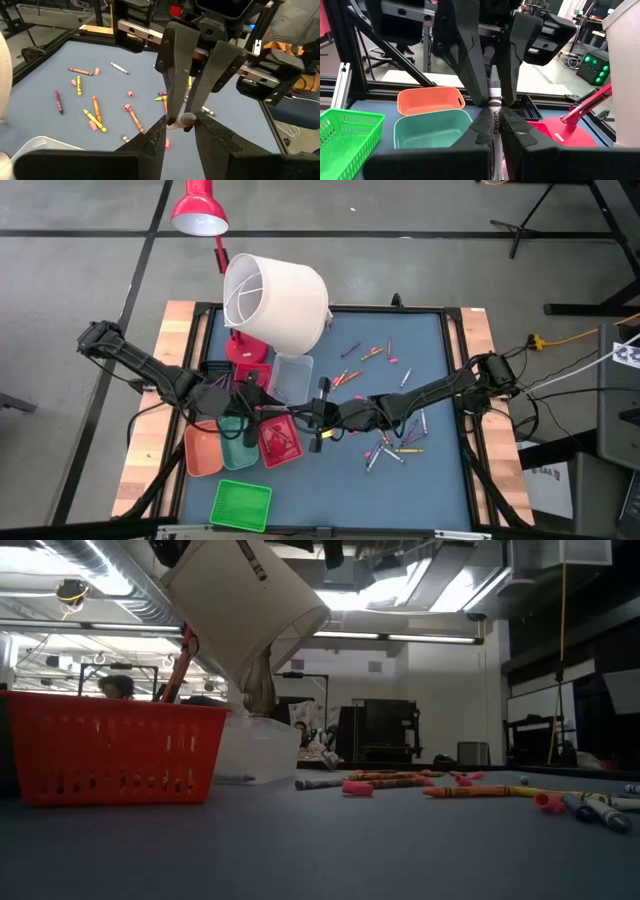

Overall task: Sort crayons
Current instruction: Put the gray crayon into the green bin

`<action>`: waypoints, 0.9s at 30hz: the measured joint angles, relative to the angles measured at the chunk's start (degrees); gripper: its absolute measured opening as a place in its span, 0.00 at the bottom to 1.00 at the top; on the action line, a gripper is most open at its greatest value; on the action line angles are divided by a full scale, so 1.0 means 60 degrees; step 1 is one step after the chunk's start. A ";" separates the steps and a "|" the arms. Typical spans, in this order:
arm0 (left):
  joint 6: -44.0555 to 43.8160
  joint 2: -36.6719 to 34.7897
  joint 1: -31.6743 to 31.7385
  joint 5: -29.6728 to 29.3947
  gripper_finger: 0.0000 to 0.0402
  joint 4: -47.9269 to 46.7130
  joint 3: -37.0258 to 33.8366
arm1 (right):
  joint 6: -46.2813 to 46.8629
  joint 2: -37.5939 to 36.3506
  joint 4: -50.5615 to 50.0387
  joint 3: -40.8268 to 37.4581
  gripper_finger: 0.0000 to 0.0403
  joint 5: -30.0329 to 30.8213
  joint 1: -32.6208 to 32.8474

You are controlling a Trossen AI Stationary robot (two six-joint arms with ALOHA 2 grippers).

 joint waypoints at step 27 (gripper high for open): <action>0.0015 0.0000 0.0051 0.0002 0.01 -0.0002 0.0001 | -0.0004 0.0000 -0.0044 0.0000 0.15 -0.0027 0.0000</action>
